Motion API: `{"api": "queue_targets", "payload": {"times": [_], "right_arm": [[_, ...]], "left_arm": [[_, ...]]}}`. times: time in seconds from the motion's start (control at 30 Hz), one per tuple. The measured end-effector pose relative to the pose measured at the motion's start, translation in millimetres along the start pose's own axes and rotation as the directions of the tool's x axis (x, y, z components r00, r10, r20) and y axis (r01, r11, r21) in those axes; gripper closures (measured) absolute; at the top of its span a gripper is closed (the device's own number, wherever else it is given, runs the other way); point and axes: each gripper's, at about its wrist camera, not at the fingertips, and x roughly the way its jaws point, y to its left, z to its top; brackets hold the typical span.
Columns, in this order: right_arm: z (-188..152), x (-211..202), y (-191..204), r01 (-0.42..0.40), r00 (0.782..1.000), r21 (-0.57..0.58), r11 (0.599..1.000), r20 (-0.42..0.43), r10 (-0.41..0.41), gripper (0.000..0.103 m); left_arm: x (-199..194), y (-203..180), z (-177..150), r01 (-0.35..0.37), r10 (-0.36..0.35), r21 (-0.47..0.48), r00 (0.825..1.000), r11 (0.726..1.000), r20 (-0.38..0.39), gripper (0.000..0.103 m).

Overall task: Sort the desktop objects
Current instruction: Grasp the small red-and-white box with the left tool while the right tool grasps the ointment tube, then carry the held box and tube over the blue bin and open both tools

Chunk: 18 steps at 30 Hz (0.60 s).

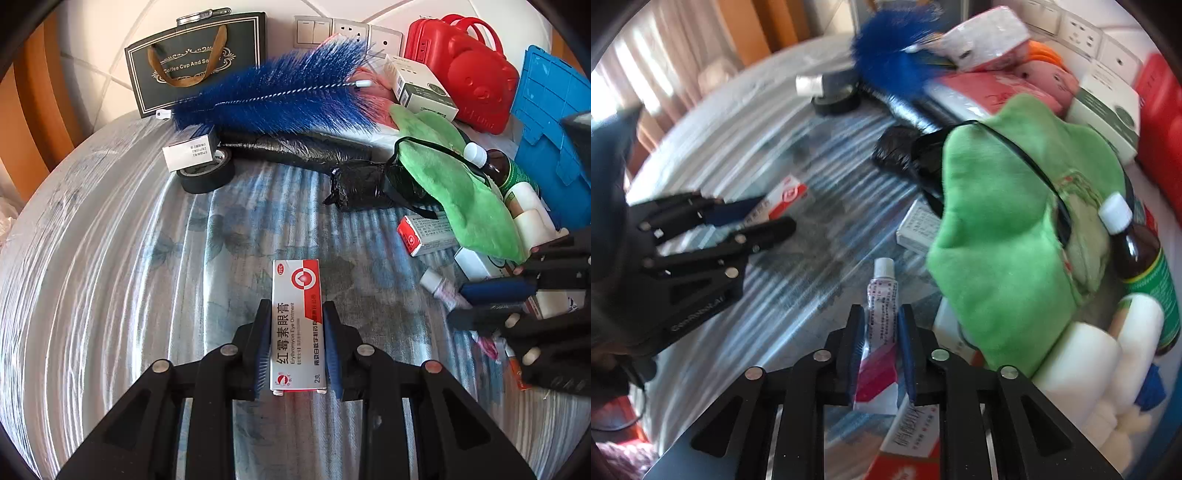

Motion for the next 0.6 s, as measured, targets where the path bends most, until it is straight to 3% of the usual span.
{"api": "queue_targets", "payload": {"times": [0.23,0.3,0.4,0.6], "right_arm": [[-4,8,19,0.105,0.994,-0.071,0.992,0.014,-0.104,0.086],[-8,4,15,0.023,1.0,-0.011,1.0,0.022,-0.022,0.086],[-11,-17,1,-0.037,0.996,0.084,0.996,0.08,0.03,0.086],[-16,-87,-8,-0.081,0.974,0.157,0.984,0.223,0.044,0.086]], "left_arm": [[0,0,0,0.003,-0.003,0.014,1.0,1.0,0.013,0.077],[-3,2,-1,0.008,-0.008,0.021,1.0,1.0,0.013,0.078],[-13,5,-2,0.009,-0.009,0.011,0.999,1.0,0.041,0.078],[-65,-12,18,-0.021,0.002,0.112,0.986,0.993,0.167,0.078]]}}
